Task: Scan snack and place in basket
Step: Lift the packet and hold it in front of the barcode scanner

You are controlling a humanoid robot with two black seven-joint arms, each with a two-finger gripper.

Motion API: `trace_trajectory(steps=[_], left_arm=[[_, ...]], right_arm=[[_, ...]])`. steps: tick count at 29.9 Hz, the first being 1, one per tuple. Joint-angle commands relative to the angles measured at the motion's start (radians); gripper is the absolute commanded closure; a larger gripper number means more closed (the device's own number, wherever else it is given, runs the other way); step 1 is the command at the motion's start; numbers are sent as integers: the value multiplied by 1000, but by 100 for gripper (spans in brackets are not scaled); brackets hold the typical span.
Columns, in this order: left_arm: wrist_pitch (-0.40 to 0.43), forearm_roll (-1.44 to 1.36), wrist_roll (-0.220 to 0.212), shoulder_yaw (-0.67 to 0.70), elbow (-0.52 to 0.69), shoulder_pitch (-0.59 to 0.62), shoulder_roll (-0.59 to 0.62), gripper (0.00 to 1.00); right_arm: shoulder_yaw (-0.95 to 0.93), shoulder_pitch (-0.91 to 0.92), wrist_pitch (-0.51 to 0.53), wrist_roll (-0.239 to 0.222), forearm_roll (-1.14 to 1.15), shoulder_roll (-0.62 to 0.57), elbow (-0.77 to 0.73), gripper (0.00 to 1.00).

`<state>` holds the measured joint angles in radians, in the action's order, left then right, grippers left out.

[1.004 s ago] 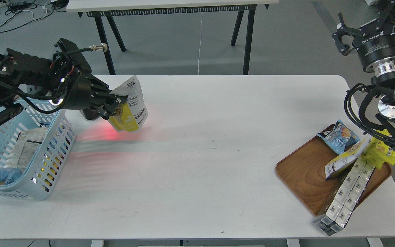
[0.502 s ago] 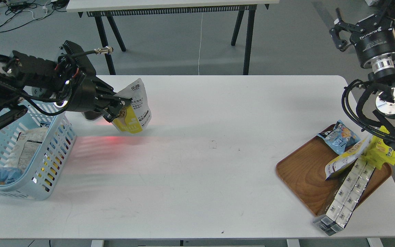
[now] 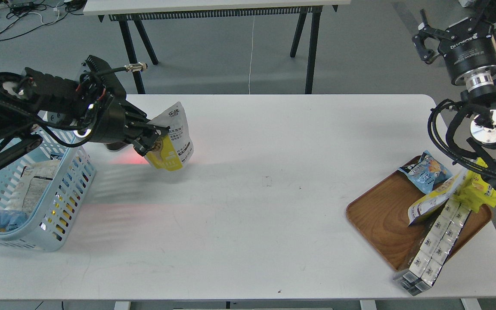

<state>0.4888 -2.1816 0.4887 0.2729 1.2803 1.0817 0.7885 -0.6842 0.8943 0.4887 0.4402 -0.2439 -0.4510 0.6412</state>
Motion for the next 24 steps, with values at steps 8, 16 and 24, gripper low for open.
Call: trace_trajectory(steps=[8, 16, 24], left_arm=[[0, 0, 0, 20, 17, 9, 14, 100], [0, 0, 0, 150, 119, 6, 165, 100], [0, 40, 0, 160, 151, 7, 414, 100]], right_arm=[[5, 0, 0, 0, 3, -5, 0, 1], [3, 2, 0, -2, 5, -2, -1, 1], [2, 5, 0, 0, 5, 0, -5, 1]])
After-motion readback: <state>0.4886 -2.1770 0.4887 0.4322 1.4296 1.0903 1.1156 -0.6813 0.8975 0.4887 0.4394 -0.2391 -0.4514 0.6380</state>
